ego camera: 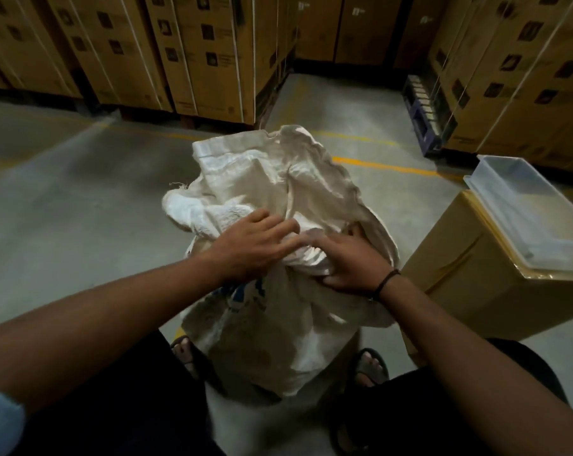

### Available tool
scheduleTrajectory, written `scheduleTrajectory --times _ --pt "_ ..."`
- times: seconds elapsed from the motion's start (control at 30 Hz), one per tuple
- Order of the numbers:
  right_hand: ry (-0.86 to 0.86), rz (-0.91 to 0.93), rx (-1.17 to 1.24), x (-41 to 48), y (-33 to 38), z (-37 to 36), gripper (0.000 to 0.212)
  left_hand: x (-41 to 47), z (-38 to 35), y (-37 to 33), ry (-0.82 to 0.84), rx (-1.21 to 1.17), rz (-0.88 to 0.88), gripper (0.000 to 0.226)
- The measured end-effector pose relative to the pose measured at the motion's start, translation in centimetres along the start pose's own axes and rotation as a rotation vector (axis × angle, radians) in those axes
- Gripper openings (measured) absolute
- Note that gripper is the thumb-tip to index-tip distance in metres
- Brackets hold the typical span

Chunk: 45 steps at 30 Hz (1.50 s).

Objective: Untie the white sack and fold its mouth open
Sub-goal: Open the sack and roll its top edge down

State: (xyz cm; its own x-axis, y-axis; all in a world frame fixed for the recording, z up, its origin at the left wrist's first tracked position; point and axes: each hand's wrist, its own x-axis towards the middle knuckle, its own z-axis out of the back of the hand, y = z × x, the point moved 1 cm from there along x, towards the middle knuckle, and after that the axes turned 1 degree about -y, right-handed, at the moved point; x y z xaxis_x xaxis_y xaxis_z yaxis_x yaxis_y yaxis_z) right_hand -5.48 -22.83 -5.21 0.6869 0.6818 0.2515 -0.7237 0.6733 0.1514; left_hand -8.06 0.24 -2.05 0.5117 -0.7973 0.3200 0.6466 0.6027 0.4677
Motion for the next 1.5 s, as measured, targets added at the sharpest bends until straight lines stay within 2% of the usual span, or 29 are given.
scheduleTrajectory --times 0.07,0.13,0.23,0.3,0.33,0.4,0.43,0.5,0.57,0.63,0.67,0.73,0.77,0.83,0.87,0.9,0.97,1.03,1.17,1.27,1.3,1.43,1.5 --pt "-0.086 0.012 -0.079 0.6 0.3 -0.4 0.065 0.7 0.8 -0.2 0.320 -0.169 0.268 0.068" --pt "-0.115 0.051 -0.150 1.3 0.7 -0.6 0.056 2.5 1.8 0.5 0.556 -0.362 0.457 0.084" --pt "-0.048 0.087 0.019 1.8 1.0 -0.4 0.060 4.5 1.7 1.4 0.728 -0.534 0.439 0.075" --pt "0.065 0.064 0.049 1.6 0.9 0.3 0.076 4.1 1.0 1.0 0.731 -0.587 0.398 0.060" --pt "0.109 -0.009 0.020 1.5 0.3 0.8 0.089 3.6 0.8 0.5 0.712 -0.561 0.393 0.052" --pt "0.203 -0.272 -0.111 1.2 -1.6 2.0 0.119 2.4 0.5 -0.6 0.631 -0.419 0.352 0.048" --pt "0.278 -0.392 -0.147 0.8 -2.7 2.2 0.127 1.6 0.6 -0.8 0.587 -0.345 0.320 0.053" --pt "0.483 -0.542 -0.064 -0.3 -4.5 1.4 0.130 -0.1 0.7 -0.3 0.506 -0.233 0.226 0.060" --pt "0.684 -0.636 0.086 -1.3 -5.7 0.2 0.126 -1.9 0.7 1.2 0.403 -0.179 0.088 0.054" --pt "0.773 -0.667 0.123 -2.1 -5.5 -0.8 0.104 -3.5 0.4 2.8 0.254 -0.132 -0.102 0.046" --pt "0.762 -0.651 0.107 -2.0 -5.1 -0.9 0.095 -3.9 0.3 3.5 0.216 -0.107 -0.162 0.043" --pt "0.622 -0.602 0.086 -1.2 -4.1 -0.1 0.091 -3.9 -0.4 4.4 0.204 -0.082 -0.182 0.041" --pt "0.479 -0.541 0.060 -0.7 -3.4 0.6 0.092 -3.6 -0.7 4.4 0.202 -0.092 -0.136 0.041" --pt "0.157 -0.325 0.004 0.3 -1.1 2.0 0.108 -3.0 -1.5 4.0 0.209 -0.152 0.020 0.042" --pt "0.084 -0.225 0.008 0.6 0.2 2.4 0.121 -2.8 -1.8 3.7 0.212 -0.203 0.105 0.044" --pt "0.097 -0.152 0.020 0.8 1.4 2.2 0.133 -2.6 -2.1 3.6 0.212 -0.265 0.181 0.047" --pt "0.234 -0.118 -0.009 0.8 3.8 -0.1 0.150 -2.5 -2.4 3.5 0.244 -0.338 0.271 0.060" --pt "0.260 -0.152 -0.142 0.6 5.0 -3.1 0.150 -2.7 -2.7 3.5 0.256 -0.340 0.311 0.069" --pt "0.003 -0.271 -0.321 1.8 1.2 -4.0 0.105 -4.6 -3.5 3.8 0.253 -0.342 0.303 0.064" --pt "-0.246 -0.223 -0.459 1.7 -2.1 -3.3 0.052 -5.1 -3.5 3.4 0.220 -0.369 0.249 0.056" --pt "-0.308 -0.199 -0.502 1.6 -2.7 -3.2 0.041 -5.0 -3.5 3.4 0.214 -0.398 0.259 0.057" --pt "-0.470 -0.082 -0.521 1.4 -2.4 -2.6 0.032 -4.8 -3.1 2.6 0.332 -0.558 0.405 0.052" --pt "-0.500 0.014 -0.450 1.5 -1.8 -2.9 0.032 -4.0 -2.3 2.5 0.462 -0.687 0.459 0.066"
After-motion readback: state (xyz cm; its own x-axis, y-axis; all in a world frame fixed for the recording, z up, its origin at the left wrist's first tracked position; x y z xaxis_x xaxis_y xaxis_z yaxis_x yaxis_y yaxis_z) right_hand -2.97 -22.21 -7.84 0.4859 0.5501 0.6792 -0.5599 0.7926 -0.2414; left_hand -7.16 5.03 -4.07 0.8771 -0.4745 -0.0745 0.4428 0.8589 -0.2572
